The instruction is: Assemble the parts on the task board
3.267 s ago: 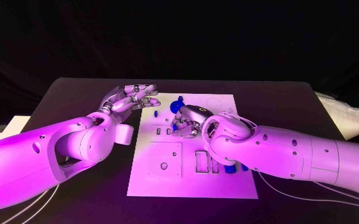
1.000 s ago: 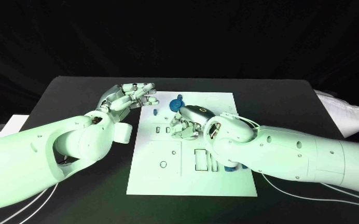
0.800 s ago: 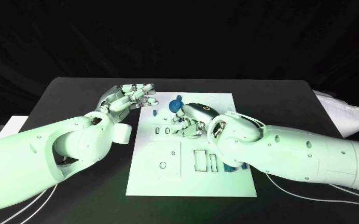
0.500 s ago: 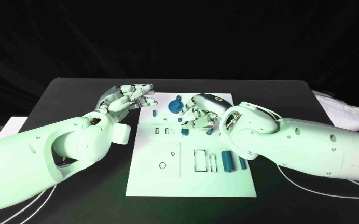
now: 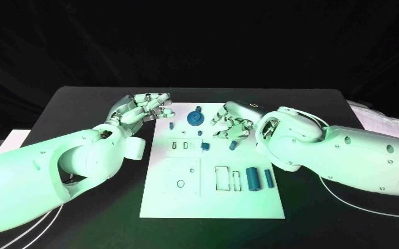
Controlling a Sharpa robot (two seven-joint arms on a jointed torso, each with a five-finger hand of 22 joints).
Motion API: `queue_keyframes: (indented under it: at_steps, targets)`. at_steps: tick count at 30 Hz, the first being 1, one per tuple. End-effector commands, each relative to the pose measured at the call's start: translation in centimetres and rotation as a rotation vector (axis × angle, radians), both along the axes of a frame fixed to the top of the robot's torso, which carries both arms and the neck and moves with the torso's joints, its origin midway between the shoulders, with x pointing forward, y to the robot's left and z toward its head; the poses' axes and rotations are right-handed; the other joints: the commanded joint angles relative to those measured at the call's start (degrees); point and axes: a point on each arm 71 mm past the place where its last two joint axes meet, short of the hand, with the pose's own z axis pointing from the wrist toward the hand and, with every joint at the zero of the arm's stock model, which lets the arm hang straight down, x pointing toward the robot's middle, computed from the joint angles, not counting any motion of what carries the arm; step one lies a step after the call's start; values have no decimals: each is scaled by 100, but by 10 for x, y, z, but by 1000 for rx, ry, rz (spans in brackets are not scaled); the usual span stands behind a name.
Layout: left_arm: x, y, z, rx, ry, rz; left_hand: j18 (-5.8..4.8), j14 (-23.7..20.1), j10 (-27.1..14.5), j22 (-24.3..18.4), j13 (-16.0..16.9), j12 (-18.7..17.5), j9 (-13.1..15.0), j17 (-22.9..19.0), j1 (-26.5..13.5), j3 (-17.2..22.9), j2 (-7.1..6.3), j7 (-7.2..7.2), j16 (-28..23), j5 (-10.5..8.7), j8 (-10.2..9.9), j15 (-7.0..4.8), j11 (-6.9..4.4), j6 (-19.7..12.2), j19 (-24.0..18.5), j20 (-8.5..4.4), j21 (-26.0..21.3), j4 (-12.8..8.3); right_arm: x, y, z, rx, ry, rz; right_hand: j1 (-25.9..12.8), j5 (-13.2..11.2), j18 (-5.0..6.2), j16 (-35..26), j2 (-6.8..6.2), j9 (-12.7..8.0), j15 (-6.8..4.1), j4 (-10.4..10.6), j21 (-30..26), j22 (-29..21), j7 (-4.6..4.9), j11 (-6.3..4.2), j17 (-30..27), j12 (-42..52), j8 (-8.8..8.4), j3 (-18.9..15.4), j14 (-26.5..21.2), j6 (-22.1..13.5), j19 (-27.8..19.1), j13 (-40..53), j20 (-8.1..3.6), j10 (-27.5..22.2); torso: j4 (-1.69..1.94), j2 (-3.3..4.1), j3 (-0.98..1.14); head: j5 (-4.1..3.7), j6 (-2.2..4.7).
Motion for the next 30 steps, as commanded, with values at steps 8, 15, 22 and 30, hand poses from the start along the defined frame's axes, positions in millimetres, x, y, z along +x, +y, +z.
queue_keyframes:
  at_steps: [8,15,22,30]
  targets:
    - [-1,-2,1,-13,-6,-22,19,-8,29,-9,-6,-32,-2,5,59,6,11,-2,-36,-30,-22,-18,19,32,19,13,-28,-18,-1,10,-13,-123,14,31,31,11,-54,17,-31,6,43,13,-7,565,-15,3,1195,73,37,-45,528,42,169,88,28,58,-2,8,0,-4,-7]
    - [0,-3,0,-13,-5,-24,19,-8,29,-9,-6,-32,-2,5,59,6,11,-2,-36,-30,-22,-18,19,32,19,13,-28,-18,-1,20,-27,-149,19,25,-63,-130,-52,10,-125,-2,43,117,-14,555,-22,3,1186,42,14,-168,525,17,163,57,27,38,3,12,5,-10,-28]
    - [0,-4,0,-13,-3,-26,19,-8,29,-9,-6,-32,-2,5,59,6,11,-2,-36,-30,-22,-18,19,32,19,13,-28,-18,1,29,-38,-164,32,24,-102,-142,-51,8,-173,-4,44,197,-18,549,-22,6,1185,29,7,-263,525,-8,160,42,28,24,7,8,4,-11,-45]
    - [-1,-4,0,-14,-2,-28,19,-8,29,-9,-6,-32,-2,5,59,6,11,-2,-36,-30,-22,-18,19,32,19,13,-28,-18,3,37,-45,-178,45,33,-104,-138,-51,8,-175,-3,44,209,-17,551,-22,5,1184,85,8,-274,524,-8,161,78,28,49,6,5,3,-3,-69]
